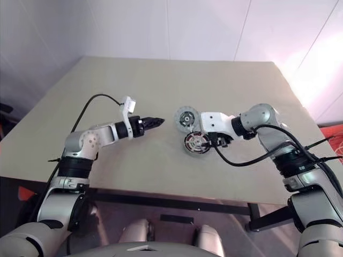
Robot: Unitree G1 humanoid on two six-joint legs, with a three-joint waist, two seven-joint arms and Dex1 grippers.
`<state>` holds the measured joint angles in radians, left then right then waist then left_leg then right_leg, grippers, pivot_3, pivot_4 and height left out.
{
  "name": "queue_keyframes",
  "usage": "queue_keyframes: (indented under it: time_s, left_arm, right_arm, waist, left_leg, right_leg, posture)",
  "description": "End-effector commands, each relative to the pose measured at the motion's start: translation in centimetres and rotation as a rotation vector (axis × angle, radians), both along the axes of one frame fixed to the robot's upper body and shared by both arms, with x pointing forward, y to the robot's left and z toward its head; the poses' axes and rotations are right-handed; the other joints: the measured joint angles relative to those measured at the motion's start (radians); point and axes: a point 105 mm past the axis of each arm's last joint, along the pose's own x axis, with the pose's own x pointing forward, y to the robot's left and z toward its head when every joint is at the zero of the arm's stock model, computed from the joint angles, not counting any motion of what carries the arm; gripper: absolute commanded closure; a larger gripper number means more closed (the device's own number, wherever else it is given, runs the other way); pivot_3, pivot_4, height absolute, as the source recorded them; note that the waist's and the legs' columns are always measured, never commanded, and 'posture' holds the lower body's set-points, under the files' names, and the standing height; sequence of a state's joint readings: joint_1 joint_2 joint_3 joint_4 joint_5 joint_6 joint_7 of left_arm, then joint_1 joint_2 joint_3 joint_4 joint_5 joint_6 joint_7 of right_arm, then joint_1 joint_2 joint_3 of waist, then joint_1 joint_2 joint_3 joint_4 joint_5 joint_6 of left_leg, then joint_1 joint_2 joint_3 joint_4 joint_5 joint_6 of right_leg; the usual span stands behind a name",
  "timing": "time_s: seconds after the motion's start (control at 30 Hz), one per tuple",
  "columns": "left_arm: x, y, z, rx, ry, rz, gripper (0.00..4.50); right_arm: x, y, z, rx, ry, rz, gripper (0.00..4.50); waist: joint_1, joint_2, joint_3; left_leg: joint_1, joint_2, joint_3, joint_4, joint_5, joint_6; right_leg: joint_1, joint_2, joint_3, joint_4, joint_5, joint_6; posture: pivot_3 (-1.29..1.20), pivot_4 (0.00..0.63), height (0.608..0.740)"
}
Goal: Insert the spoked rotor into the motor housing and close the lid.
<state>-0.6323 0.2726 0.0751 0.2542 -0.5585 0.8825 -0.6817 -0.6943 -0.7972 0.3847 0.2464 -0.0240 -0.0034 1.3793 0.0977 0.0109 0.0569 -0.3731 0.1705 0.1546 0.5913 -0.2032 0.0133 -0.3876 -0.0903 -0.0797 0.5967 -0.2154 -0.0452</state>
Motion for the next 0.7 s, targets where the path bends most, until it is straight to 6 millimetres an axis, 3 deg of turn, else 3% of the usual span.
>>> queue_keyframes:
  time_s: [0.03, 0.13, 0.17, 0.4, 0.7]
  left_arm:
    - [-0.1, 0.0, 1.2, 0.009, -0.064, -0.013, 1.44]
    - [-0.1, 0.1, 1.2, 0.012, -0.064, -0.006, 1.44]
    - [-0.1, 0.2, 1.2, 0.012, -0.064, -0.005, 1.44]
    - [0.0, 0.3, 0.9, 0.014, -0.056, 0.005, 1.44]
    - [0.1, 0.2, 0.9, 0.012, -0.059, 0.010, 1.44]
  right_arm:
    - [0.8, -0.2, 1.0, -0.067, -0.064, 0.062, 1.13]
    - [0.9, -0.7, 0.9, -0.126, -0.075, 0.111, 0.11]
    - [0.8, -0.8, 0.9, -0.138, -0.075, 0.127, 0.04]
    - [0.0, -0.7, 1.3, -0.205, -0.078, 0.243, 0.04]
    - [-0.1, 0.2, -0.8, -0.277, -0.027, 0.307, 0.04]
  waist:
    - [-0.001, 0.000, 0.000]
    - [-0.001, 0.000, 0.000]
    - [-0.001, 0.000, 0.000]
    - [-0.002, 0.000, 0.000]
    - [-0.004, 0.000, 0.000]
  left_leg:
    - [-0.004, 0.000, 0.000, 0.007, -0.002, 0.003]
    - [-0.010, 0.002, 0.000, 0.012, -0.002, 0.003]
    - [-0.010, 0.002, 0.000, 0.014, -0.002, 0.003]
    - [-0.005, 0.002, 0.000, 0.020, -0.002, 0.002]
    - [-0.005, 0.002, -0.001, 0.020, -0.001, 0.002]
  right_leg:
    - [-0.005, -0.001, 0.000, 0.008, -0.001, -0.002]
    - [-0.011, -0.001, 0.000, 0.013, -0.002, -0.003]
    - [-0.011, -0.001, 0.000, 0.014, -0.002, -0.003]
    - [-0.007, -0.001, 0.001, 0.021, -0.001, -0.003]
    - [-0.007, -0.001, 0.001, 0.022, -0.001, -0.003]
  posture:
    - [0.00, 0.000, 0.740]
    - [0.00, 0.000, 0.740]
    - [0.00, 0.000, 0.740]
    - [0.00, 0.000, 0.740]
    - [0.00, 0.000, 0.740]
